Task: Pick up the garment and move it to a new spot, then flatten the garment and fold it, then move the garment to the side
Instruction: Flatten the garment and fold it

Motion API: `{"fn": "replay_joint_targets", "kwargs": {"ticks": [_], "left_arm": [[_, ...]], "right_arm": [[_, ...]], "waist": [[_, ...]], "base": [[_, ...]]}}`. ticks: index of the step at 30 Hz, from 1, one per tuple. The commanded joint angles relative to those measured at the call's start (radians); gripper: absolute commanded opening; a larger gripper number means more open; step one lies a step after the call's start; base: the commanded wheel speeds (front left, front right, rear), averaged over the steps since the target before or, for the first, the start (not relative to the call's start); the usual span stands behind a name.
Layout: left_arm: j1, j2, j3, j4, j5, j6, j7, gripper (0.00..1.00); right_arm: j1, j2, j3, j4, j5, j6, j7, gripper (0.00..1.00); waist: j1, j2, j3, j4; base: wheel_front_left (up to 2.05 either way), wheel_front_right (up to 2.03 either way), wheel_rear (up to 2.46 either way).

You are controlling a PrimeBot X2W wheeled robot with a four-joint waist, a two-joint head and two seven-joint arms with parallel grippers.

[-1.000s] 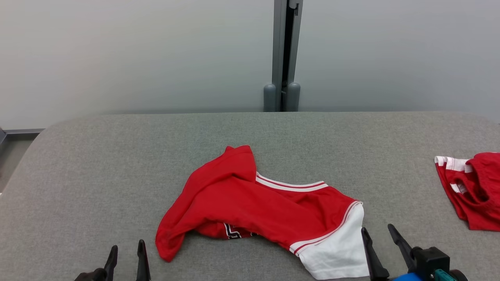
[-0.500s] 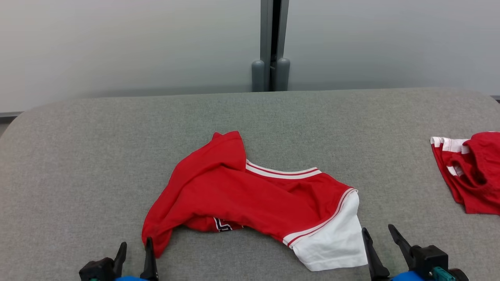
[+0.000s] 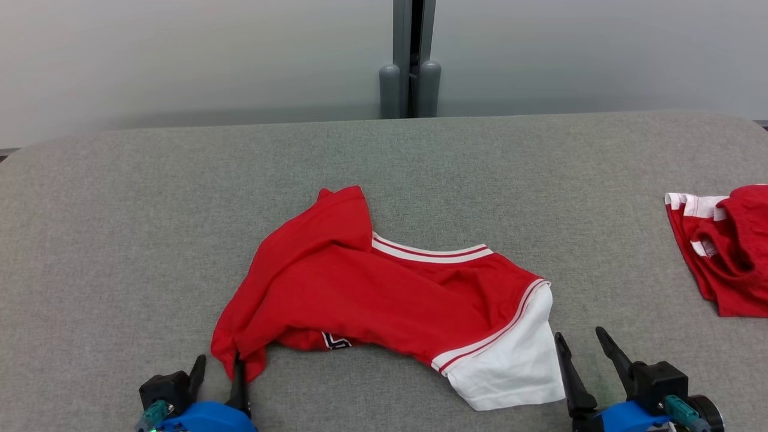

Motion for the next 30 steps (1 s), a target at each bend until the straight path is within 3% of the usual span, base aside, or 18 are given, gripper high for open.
{"fn": "replay_joint_targets", "kwargs": {"ticks": [1,2,3,12,20,21,22,23,30], "left_arm": [[0.007,-0.017,-0.029,0.039,-0.009,-0.003,0.019,0.42],[0.003,-0.018,-0.040,0.048,-0.016,-0.004,0.019,0.05],[0.002,-0.018,-0.054,0.056,-0.021,-0.004,0.020,0.00],[0.014,0.006,-0.058,0.022,-0.047,-0.002,0.015,0.00],[0.039,0.005,-0.037,-0.026,-0.034,-0.001,0.012,0.00],[0.040,0.005,-0.035,-0.031,-0.031,-0.001,0.012,0.00],[0.042,0.005,-0.033,-0.036,-0.030,-0.001,0.012,0.00],[0.042,0.005,-0.031,-0.040,-0.029,-0.001,0.012,0.00],[0.045,0.005,-0.010,-0.085,-0.013,-0.002,0.010,0.00]], "right_arm": [[-0.010,0.000,-0.004,-0.001,-0.002,0.000,-0.001,1.00],[-0.011,0.000,-0.005,0.000,-0.002,0.000,0.000,1.00],[-0.011,0.000,-0.006,0.002,-0.002,0.000,-0.001,1.00],[0.029,0.000,-0.001,0.056,-0.016,0.000,-0.001,1.00],[0.032,0.000,0.070,0.180,-0.023,0.000,0.002,1.00],[0.031,0.001,0.080,0.212,-0.021,0.000,0.006,0.51],[0.025,0.002,0.088,0.229,-0.014,0.000,0.008,0.17],[0.015,0.003,0.090,0.238,-0.009,0.000,0.008,0.00],[-0.024,0.002,0.086,0.218,0.032,0.000,0.003,0.00]], "waist": [[-0.0001,0.0000,0.001,0.001],[-0.0001,0.0000,0.002,0.001],[-0.0001,0.0000,0.002,0.002],[-0.0001,0.0000,-0.017,0.021],[-0.0001,0.0000,-0.029,0.040],[-0.0001,0.0000,-0.030,0.042],[-0.0001,0.0000,-0.030,0.043],[-0.0001,0.0000,-0.030,0.045],[-0.0001,0.0000,-0.040,0.056]], "base": [[0.00,0.00,0.00],[0.00,0.00,0.00],[0.00,0.00,0.00],[0.00,0.00,0.00],[0.00,0.00,0.00],[0.00,0.00,0.00],[0.00,0.00,0.00],[0.00,0.00,0.00],[0.00,0.00,0.00]]}}
